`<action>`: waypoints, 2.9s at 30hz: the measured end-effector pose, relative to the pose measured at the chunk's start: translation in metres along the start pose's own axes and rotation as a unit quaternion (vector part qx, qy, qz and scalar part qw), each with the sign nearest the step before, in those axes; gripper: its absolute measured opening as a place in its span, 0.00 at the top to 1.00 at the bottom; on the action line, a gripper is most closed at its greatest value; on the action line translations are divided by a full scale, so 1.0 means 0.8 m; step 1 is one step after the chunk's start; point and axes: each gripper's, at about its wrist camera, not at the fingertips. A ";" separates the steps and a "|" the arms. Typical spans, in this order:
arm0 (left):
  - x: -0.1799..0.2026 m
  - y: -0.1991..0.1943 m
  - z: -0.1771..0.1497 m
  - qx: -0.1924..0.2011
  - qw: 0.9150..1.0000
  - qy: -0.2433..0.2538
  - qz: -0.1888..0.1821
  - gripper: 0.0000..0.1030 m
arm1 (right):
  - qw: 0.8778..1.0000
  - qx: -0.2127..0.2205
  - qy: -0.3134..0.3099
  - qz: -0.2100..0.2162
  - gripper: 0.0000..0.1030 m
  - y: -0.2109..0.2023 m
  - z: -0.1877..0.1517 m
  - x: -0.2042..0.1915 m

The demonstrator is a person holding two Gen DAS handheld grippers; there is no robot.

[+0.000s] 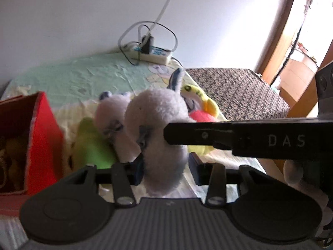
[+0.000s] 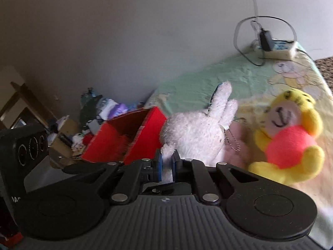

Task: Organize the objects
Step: 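Carry the white bunny with the right gripper over the red box, then lower the white bunny into the red box and open the right gripper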

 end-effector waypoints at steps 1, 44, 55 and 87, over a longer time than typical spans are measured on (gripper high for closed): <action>-0.003 -0.007 -0.002 0.006 1.000 -0.003 0.005 0.59 | 1.000 0.001 -0.008 0.007 0.90 0.001 0.001 -0.008; -0.419 -0.118 -0.068 0.017 0.971 -0.109 0.210 0.62 | 0.989 -0.073 -0.021 0.130 0.91 0.358 0.062 -0.216; -0.408 -0.092 -0.081 -0.005 0.978 -0.074 0.197 0.47 | 0.991 -0.112 0.017 0.069 0.87 0.351 0.049 -0.187; -0.402 -0.101 -0.079 -0.020 0.969 -0.106 0.221 0.43 | 0.993 -0.116 -0.012 -0.026 0.71 0.345 0.049 -0.205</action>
Point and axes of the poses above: each gripper's, at about its wrist camera, not at the fingertips, and y roughly the way its jaws point, x to its right, z to its top, and after that the axes turned 12 degrees about -x, right-handed
